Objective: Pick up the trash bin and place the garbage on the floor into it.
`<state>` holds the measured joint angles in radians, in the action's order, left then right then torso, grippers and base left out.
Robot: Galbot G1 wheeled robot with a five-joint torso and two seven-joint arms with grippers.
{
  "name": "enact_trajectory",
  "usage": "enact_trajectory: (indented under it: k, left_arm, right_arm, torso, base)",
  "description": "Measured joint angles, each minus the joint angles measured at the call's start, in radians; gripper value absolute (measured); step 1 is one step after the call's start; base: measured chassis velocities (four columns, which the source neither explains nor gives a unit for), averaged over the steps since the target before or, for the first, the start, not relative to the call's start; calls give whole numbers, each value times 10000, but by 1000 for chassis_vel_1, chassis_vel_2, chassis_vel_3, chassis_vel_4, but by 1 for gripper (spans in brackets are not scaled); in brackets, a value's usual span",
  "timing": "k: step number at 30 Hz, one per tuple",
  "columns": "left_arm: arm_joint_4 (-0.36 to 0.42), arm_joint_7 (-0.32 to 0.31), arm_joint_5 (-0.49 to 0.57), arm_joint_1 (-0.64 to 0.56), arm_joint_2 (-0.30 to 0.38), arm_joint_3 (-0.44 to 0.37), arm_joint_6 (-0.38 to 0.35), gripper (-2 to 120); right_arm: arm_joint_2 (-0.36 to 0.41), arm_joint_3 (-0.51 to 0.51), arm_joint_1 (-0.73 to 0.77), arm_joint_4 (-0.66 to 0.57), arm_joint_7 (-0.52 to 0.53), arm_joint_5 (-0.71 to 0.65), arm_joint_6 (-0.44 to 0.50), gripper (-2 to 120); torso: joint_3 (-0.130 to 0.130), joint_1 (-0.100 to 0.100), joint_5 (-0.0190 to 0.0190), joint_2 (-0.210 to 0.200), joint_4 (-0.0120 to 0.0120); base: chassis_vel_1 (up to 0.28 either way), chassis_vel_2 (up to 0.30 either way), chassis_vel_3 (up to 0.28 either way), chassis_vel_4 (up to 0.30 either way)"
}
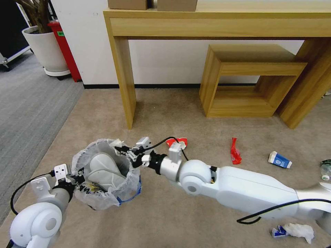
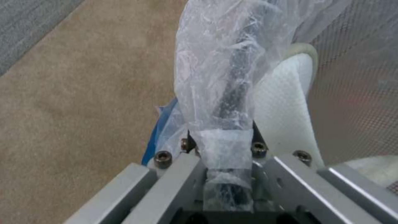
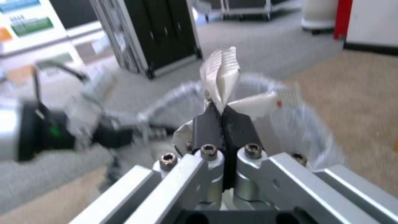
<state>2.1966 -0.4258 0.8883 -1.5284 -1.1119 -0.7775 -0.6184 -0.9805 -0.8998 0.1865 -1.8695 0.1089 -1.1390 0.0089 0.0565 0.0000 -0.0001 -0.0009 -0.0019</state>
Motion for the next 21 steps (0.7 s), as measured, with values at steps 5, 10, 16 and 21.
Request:
enact_trajectory:
  k: [5,10,16,21]
  left_arm:
    - [162,-2,35,-64,3,-71,-2,1]
    - [367,6,32,-177,-77,-129,-1,1]
    - [406,42,-77,-264,-126,-97,54,1]
    - [387,50,-83,-278,-107,-121,82,1]
  right_arm:
    - [-282,-361,-142,191,250,-22,-248,0]
    - [-978,-809,-172,654,607,29,-336,0]
    - [-1284,-908,-52,898,832,223,-377,0]
    - [-1090,-816,-2,773,847,239,-426,15]
  torso:
    - [0,0,1,0,0]
    - [-1,0,-1,0,-1]
    - [-1,0,0,0,0]
    - [-1,0,1,0,-2]
  base:
    - [0,0,0,0]
    - [0,0,0,0]
    - [0,0,0,0]
    - [0,0,0,0]
